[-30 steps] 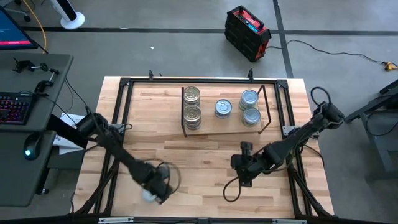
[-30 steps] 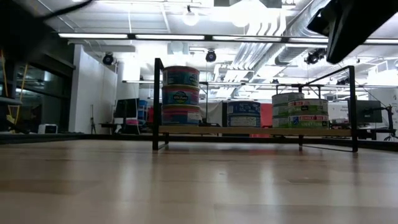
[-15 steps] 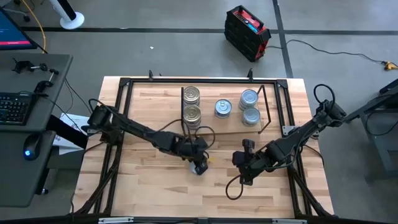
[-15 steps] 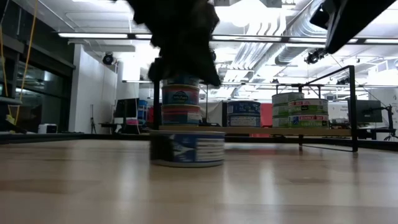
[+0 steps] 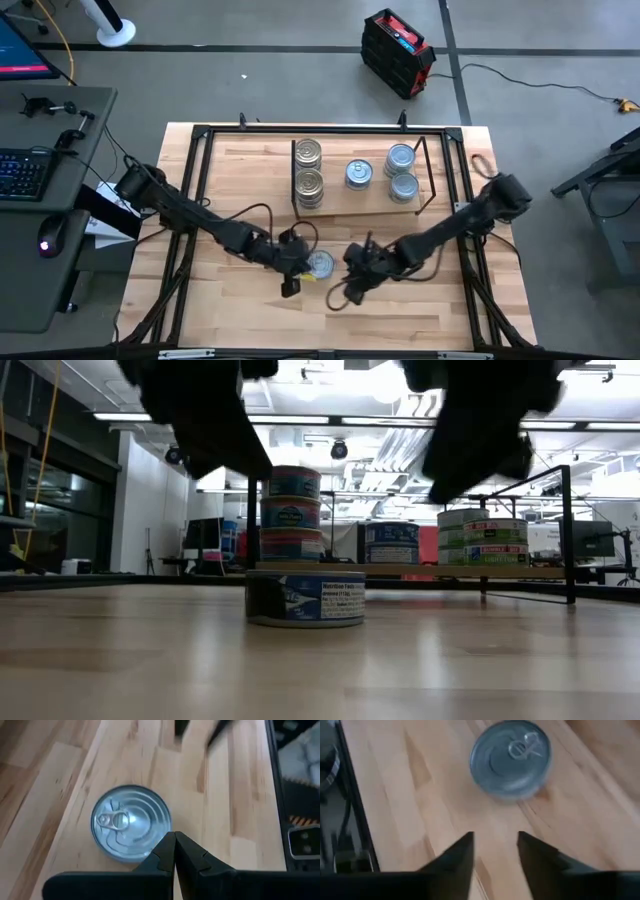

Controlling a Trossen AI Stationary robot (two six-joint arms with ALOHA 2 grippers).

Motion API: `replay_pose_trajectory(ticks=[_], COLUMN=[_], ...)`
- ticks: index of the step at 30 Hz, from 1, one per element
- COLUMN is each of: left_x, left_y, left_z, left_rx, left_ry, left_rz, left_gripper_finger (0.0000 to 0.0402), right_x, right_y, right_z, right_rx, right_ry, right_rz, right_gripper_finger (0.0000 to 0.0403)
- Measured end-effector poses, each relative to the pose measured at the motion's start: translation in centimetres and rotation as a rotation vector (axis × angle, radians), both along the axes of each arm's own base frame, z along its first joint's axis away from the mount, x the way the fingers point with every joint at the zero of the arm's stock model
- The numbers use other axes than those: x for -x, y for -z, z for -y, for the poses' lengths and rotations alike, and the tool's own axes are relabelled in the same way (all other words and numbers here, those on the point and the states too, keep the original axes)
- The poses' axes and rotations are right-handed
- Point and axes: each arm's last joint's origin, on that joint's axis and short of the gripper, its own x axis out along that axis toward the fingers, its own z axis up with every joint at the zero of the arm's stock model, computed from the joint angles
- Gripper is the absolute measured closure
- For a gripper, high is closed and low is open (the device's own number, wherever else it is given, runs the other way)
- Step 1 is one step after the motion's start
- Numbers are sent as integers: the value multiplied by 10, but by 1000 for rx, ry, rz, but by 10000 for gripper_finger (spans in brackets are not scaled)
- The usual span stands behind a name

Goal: Stack canned seafood by type on shelf
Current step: Stack the blue tuna can on top of the other blue tuna can on the shelf

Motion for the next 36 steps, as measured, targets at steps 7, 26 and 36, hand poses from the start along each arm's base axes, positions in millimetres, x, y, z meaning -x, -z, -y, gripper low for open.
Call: replay_pose_trajectory(ticks=[7, 26, 36], left_x=[1, -5, -6], left_y=[27, 65, 62], left_z=[-12, -12, -5], left_rx=[-30, -269, -267], left_ry=[-8, 157, 139], left_rz=[79, 17, 79], left_gripper_finger=[402, 402, 402], right_x=[-26, -19, -48], right_y=[33, 27, 69], right_z=[9, 55, 58], right_rx=[-61, -207, -390], right_ry=[169, 663, 571], right_rz=[23, -119, -183], right_gripper_finger=[158, 212, 385])
